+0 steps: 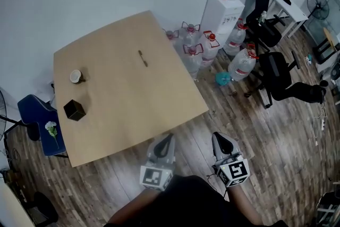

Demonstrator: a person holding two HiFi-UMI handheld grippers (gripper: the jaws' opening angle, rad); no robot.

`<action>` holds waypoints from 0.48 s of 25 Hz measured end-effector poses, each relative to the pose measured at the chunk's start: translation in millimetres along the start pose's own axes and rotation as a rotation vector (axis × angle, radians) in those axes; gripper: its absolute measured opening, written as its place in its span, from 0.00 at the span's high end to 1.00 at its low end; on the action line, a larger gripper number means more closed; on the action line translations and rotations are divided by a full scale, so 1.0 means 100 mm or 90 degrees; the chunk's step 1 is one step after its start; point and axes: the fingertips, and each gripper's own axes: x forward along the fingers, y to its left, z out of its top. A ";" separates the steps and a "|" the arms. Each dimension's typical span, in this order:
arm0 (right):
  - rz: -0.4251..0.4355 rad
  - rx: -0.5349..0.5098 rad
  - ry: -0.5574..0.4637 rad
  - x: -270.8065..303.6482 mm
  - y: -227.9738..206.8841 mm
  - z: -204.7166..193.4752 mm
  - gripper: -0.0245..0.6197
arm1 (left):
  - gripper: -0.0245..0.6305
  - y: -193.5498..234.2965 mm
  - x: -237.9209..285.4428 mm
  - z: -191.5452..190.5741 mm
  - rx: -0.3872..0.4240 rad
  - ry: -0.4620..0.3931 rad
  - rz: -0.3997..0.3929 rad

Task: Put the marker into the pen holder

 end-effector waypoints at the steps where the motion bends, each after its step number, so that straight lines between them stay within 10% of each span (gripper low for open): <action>1: -0.006 -0.002 0.011 0.10 -0.04 0.01 0.96 | 0.96 0.07 0.07 0.04 -0.005 0.000 0.002; 12: -0.037 0.011 0.009 0.60 -0.39 0.19 0.96 | 0.96 0.41 0.69 0.24 0.016 -0.005 -0.004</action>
